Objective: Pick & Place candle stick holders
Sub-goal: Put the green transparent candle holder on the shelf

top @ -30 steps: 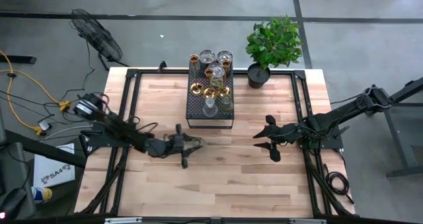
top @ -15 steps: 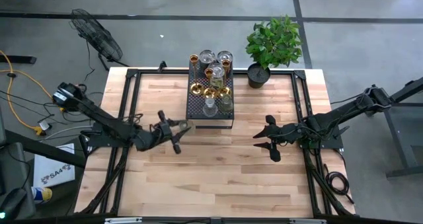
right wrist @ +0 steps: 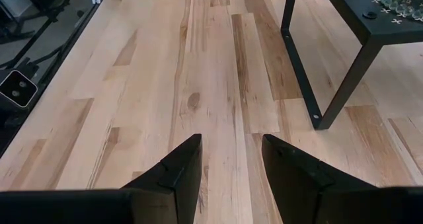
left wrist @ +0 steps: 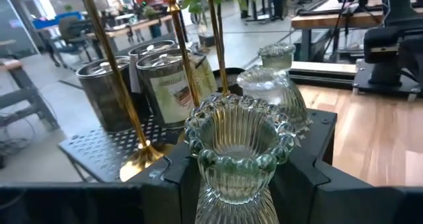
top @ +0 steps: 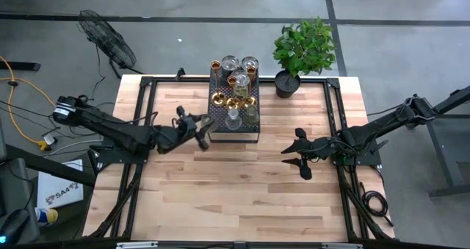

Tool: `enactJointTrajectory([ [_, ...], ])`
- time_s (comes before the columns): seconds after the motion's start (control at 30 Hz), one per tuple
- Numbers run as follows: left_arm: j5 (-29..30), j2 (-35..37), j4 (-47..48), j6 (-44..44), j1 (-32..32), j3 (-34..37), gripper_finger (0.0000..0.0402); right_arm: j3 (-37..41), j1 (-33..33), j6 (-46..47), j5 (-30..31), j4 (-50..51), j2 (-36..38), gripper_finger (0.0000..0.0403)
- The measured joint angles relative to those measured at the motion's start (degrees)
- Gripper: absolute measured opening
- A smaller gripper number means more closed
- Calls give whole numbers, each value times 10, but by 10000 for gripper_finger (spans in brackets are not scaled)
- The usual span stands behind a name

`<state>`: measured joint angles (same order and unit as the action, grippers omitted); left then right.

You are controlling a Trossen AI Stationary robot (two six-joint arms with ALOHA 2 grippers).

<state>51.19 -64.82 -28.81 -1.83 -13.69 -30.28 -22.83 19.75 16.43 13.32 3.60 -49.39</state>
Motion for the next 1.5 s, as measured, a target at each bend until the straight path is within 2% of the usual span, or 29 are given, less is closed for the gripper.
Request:
enactJointTrajectory([
  [0.3,-93,-1,22,6,75,-2,136,0,0,0,0,0,0,150],
  [0.47,-163,-2,21,6,102,-2,136,0,0,0,0,0,0,150],
  [0.67,-211,-7,20,6,127,-2,136,0,0,0,0,0,0,150],
  [1.5,-286,-18,18,4,194,-2,136,0,0,0,0,0,0,150],
])
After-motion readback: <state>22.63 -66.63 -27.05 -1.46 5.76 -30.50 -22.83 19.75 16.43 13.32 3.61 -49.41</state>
